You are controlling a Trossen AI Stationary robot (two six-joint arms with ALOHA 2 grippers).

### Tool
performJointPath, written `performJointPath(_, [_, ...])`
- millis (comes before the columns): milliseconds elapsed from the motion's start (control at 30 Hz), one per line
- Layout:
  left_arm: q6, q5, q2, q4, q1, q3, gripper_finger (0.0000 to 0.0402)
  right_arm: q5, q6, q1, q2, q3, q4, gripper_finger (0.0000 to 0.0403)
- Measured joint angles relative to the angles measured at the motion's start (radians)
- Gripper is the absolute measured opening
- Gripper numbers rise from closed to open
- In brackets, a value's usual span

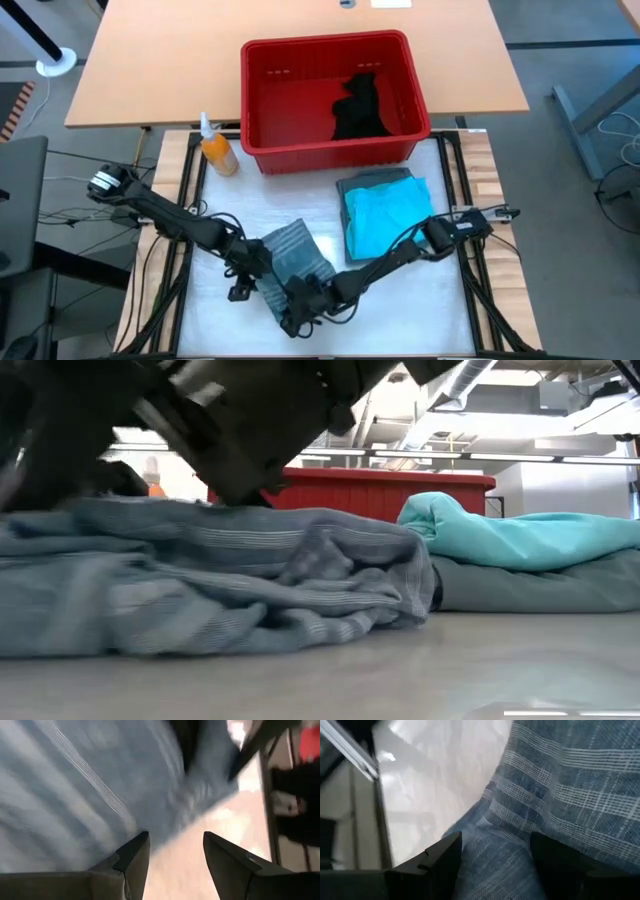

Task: Fold Laundry from Bin
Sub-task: Fold the blue patterned polo shirt

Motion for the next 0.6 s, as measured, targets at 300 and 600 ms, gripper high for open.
performJointPath(300, [0.077, -0.234, -0.122, 0.167, 0.0, 0.001, 0.0176, 0.004, 0.051, 0.016, 0.011, -0.002, 0.031, 0.0264])
performJointPath(600, [0.035, -0.24, 0.042, 0.125, 0.019, -0.07, 0.0176, -0.021, -0.056, -0.004, -0.148, -0.01, -0.193, 0.0264])
